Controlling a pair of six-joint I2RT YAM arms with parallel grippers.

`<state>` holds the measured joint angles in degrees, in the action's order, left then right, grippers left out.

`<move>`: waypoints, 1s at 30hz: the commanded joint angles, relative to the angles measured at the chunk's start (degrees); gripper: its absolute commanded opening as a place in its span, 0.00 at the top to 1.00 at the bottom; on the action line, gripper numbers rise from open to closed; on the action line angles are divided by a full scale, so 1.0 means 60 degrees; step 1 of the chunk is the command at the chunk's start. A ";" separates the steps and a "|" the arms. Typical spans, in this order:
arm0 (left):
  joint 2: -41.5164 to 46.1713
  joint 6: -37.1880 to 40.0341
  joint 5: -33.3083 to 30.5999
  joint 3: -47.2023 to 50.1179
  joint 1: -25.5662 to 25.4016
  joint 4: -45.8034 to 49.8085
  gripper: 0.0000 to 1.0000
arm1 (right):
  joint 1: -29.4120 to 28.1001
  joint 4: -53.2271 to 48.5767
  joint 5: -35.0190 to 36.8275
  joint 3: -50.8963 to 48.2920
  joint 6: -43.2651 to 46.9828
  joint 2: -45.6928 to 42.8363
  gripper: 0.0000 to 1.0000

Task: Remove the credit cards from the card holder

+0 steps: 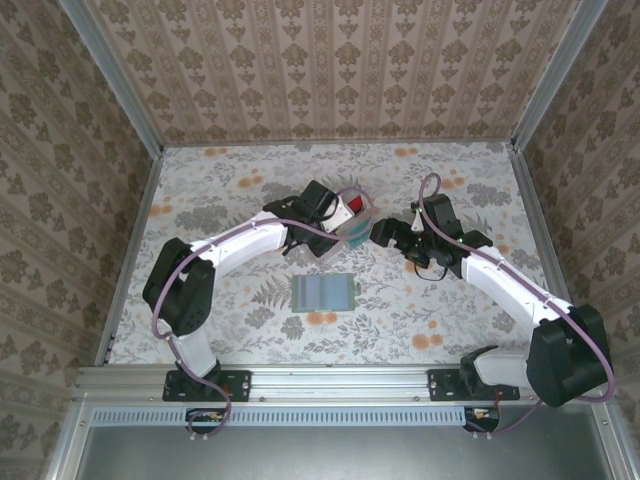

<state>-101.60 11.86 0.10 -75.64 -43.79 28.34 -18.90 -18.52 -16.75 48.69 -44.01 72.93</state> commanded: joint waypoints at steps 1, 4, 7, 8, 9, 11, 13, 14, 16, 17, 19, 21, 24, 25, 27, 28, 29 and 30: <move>0.0289 0.0244 -0.0252 0.0122 -0.0026 -0.0069 1.00 | 0.0046 0.0200 -0.0241 -0.0131 -0.0209 0.0092 0.00; 0.0306 0.0251 -0.0263 0.0157 -0.0025 -0.0068 1.00 | 0.0056 0.0263 -0.0291 -0.0160 -0.0231 0.0101 0.00; 0.0308 0.0284 -0.0238 0.0151 -0.0026 -0.0036 1.00 | 0.0050 0.0303 -0.0319 -0.0175 -0.0267 0.0116 0.00; 0.0327 0.0255 -0.0246 0.0140 -0.0011 -0.0047 1.00 | 0.0050 0.0318 -0.0328 -0.0177 -0.0280 0.0133 0.00; 0.0350 0.0231 -0.0213 0.0155 0.0011 -0.0046 1.00 | 0.0048 0.0331 -0.0357 -0.0179 -0.0282 0.0135 0.00; 0.0395 0.0153 -0.0073 0.0205 0.0072 -0.0100 1.00 | 0.0047 0.0336 -0.0373 -0.0176 -0.0282 0.0119 0.00; 0.0446 0.0039 0.0136 0.0253 0.0172 -0.0143 1.00 | 0.0045 0.0330 -0.0361 -0.0183 -0.0268 0.0106 0.00; 0.0479 -0.0012 0.0231 0.0289 0.0205 -0.0190 1.00 | 0.0046 0.0324 -0.0357 -0.0182 -0.0267 0.0103 0.00; 0.0527 -0.0081 0.0386 0.0384 0.0294 -0.0275 1.00 | 0.0045 0.0326 -0.0365 -0.0175 -0.0264 0.0120 0.00; 0.0542 -0.0125 0.0487 0.0403 0.0354 -0.0277 1.00 | 0.0055 0.0319 -0.0366 -0.0175 -0.0266 0.0110 0.01; 0.0481 -0.0215 0.0670 0.0331 0.0454 -0.0165 1.00 | 0.0049 0.0290 -0.0328 -0.0153 -0.0280 0.0110 0.00; 0.0399 -0.0340 0.0667 0.0196 0.0527 0.0010 1.00 | 0.0053 0.0286 -0.0314 -0.0146 -0.0282 0.0103 0.00; 0.0332 -0.0507 0.0650 0.0082 0.0629 0.0137 0.99 | 0.0054 0.0269 -0.0307 -0.0116 -0.0267 0.0066 0.00; 0.0332 -0.0556 0.0669 0.0067 0.0659 0.0115 0.99 | 0.0055 0.0263 -0.0285 -0.0116 -0.0247 0.0067 0.00; 0.0352 -0.0683 0.0672 0.0053 0.0707 0.0106 0.99 | 0.0044 0.0258 -0.0270 -0.0141 -0.0249 0.0090 0.00; 0.0373 -0.0705 0.0693 0.0052 0.0728 0.0100 0.99 | 0.0052 0.0247 -0.0273 -0.0134 -0.0244 0.0105 0.00; 0.0368 -0.0695 0.0757 0.0067 0.0736 0.0077 0.99 | 0.0055 0.0255 -0.0293 -0.0143 -0.0253 0.0110 0.00; 0.0370 -0.0683 0.0806 0.0088 0.0736 0.0051 0.99 | 0.0057 0.0269 -0.0288 -0.0146 -0.0253 0.0107 0.00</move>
<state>-100.55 9.19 3.99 -74.02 -39.92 27.42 -18.90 -16.86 -18.06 48.16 -45.17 73.25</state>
